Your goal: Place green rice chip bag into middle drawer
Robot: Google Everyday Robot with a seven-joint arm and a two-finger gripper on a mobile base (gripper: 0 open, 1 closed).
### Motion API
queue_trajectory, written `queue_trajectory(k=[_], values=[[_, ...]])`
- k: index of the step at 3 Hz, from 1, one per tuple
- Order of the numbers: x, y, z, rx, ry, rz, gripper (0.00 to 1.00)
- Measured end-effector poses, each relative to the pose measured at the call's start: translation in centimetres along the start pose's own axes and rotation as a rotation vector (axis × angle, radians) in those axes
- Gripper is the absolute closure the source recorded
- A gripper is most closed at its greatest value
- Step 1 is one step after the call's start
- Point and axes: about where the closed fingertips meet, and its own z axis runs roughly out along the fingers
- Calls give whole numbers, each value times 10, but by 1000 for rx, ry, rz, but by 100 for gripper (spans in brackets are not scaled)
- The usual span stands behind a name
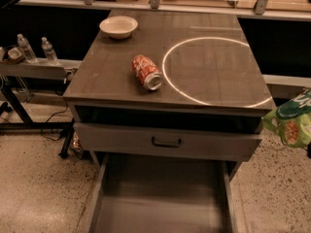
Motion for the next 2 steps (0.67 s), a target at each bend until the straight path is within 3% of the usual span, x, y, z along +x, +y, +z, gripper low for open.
queue_trajectory(k=[1, 2], values=[[3, 5, 3, -23, -20, 17, 100], [44, 29, 9, -82, -22, 72, 100]])
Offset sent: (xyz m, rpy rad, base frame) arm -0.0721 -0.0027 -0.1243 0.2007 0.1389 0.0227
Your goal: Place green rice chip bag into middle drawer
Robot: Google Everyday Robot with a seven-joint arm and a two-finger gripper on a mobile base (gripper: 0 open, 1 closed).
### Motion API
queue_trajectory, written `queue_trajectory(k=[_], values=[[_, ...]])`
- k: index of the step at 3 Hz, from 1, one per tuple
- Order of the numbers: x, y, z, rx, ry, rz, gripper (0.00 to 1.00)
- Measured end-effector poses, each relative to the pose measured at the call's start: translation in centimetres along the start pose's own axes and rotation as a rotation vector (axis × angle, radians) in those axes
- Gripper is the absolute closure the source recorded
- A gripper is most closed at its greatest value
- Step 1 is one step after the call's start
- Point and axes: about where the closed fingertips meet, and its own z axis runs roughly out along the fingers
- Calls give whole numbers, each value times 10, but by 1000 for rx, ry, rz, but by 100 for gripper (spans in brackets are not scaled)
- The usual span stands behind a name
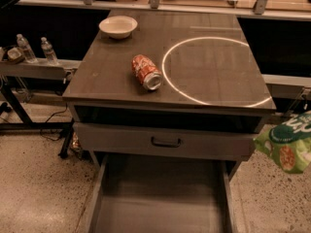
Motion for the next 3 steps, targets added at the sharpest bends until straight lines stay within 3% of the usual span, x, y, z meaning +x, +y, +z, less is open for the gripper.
queue_trajectory(k=[1, 2, 3], values=[[78, 45, 15, -93, -13, 82, 100], [122, 79, 37, -148, -27, 123, 100], [157, 124, 65, -197, 0, 184, 100]])
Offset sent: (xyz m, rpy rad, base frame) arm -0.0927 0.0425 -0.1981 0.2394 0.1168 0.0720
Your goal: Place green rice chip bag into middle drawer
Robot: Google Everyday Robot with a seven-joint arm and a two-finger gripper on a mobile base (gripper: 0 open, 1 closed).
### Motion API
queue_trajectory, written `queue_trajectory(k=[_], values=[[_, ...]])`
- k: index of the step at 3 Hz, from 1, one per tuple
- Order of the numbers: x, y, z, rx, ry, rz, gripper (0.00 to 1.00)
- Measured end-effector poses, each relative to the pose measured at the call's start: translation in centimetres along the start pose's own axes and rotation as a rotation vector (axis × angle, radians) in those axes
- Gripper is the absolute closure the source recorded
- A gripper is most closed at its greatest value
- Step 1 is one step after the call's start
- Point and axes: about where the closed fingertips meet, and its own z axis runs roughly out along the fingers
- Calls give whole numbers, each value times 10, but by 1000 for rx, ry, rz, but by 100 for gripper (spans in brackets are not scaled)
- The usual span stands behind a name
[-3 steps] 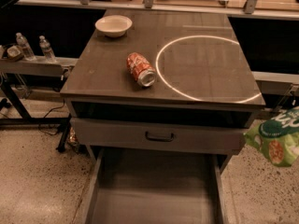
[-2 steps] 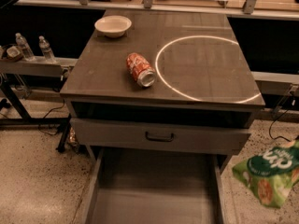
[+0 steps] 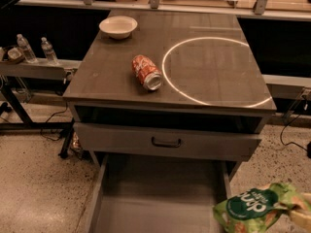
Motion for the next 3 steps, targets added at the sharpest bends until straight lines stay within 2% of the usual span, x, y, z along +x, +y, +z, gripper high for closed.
queue_trajectory(k=[1, 2, 3], values=[[17, 16, 13, -32, 21, 23, 100], [17, 16, 13, -32, 21, 23, 100], [23, 24, 35, -31, 15, 41, 100]])
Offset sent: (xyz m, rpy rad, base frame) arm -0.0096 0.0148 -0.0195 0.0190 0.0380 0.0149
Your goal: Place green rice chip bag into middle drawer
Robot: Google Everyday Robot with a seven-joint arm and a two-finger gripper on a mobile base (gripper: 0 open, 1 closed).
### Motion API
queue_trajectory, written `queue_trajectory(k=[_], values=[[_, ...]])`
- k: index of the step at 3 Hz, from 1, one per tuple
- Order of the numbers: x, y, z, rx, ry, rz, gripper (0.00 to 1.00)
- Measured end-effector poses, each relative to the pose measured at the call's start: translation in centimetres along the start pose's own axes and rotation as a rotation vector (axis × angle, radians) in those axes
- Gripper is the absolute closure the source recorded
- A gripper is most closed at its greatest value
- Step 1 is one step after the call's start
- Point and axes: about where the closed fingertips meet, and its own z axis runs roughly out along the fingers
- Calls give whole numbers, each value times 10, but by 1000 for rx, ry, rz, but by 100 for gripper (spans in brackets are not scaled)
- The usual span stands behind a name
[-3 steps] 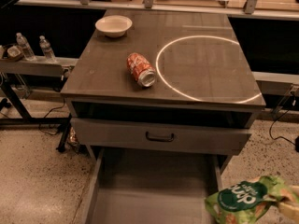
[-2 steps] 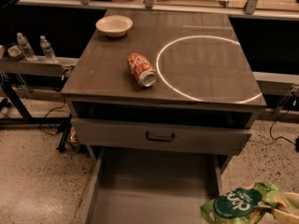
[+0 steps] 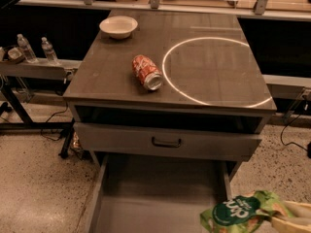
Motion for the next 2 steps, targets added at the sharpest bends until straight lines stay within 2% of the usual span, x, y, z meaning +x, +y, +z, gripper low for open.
queue_trajectory(k=[1, 2], values=[[21, 27, 73, -40, -7, 54, 100], [39, 44, 163, -73, -34, 100, 100]])
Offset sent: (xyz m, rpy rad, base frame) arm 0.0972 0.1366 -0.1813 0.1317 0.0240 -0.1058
